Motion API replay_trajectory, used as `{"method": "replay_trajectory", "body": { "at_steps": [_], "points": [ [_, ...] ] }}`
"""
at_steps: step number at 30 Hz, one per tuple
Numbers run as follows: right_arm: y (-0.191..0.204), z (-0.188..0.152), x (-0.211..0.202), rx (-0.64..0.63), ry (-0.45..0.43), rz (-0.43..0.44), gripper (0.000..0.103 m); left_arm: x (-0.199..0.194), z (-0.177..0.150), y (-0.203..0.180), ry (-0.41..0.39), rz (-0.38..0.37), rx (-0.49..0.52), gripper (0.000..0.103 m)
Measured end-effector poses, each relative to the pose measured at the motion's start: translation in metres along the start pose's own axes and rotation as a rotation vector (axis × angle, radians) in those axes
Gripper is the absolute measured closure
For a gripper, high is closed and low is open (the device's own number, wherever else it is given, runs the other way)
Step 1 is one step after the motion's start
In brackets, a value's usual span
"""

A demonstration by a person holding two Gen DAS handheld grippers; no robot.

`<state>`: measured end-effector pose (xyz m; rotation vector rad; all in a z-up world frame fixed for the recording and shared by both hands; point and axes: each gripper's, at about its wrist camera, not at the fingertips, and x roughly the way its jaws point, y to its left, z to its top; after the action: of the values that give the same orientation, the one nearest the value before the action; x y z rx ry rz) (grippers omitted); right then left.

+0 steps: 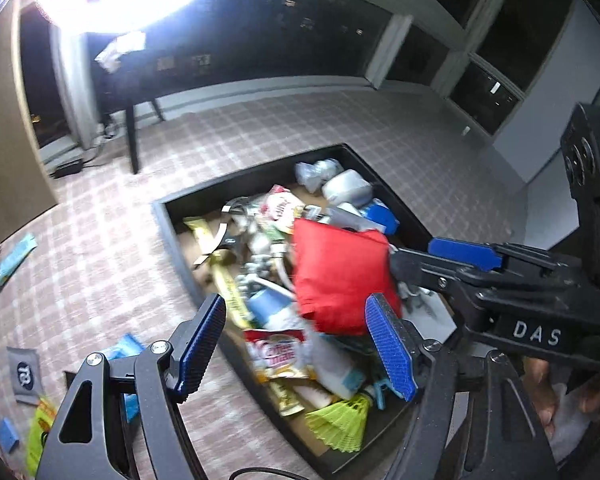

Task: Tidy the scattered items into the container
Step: 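Carry the red pouch with both tools into the tray and release, then move both tools back down toward the green tube and black cable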

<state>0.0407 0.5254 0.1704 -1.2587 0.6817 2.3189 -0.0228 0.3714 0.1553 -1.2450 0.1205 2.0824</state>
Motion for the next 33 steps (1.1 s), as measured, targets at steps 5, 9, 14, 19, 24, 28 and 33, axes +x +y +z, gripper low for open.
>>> {"method": "replay_trajectory", "body": {
  "at_steps": [5, 9, 14, 19, 24, 28, 33],
  "points": [
    [0.026, -0.002, -0.001, -0.049, -0.012, 0.038, 0.05, -0.02, -0.009, 0.017, -0.034, 0.077, -0.008, 0.033],
    [0.05, -0.005, -0.001, -0.101, -0.018, 0.059, 0.048, -0.038, -0.02, 0.034, -0.058, 0.128, -0.033, 0.033],
    [0.079, -0.009, 0.001, -0.158, -0.02, 0.092, 0.047, -0.055, -0.036, 0.06, -0.075, 0.202, -0.049, 0.032],
    [0.105, -0.014, 0.011, -0.213, -0.012, 0.12, 0.047, -0.066, -0.055, 0.096, -0.068, 0.262, -0.092, 0.032],
    [0.131, -0.023, 0.022, -0.275, 0.001, 0.109, 0.047, -0.078, -0.084, 0.141, -0.056, 0.31, -0.171, 0.031],
    [0.149, -0.03, 0.024, -0.322, -0.01, 0.103, 0.047, -0.092, -0.111, 0.178, -0.037, 0.353, -0.25, 0.031],
    [0.162, -0.033, 0.03, -0.348, 0.004, 0.116, 0.047, -0.111, -0.142, 0.213, -0.025, 0.403, -0.324, 0.031]
  ]
}}
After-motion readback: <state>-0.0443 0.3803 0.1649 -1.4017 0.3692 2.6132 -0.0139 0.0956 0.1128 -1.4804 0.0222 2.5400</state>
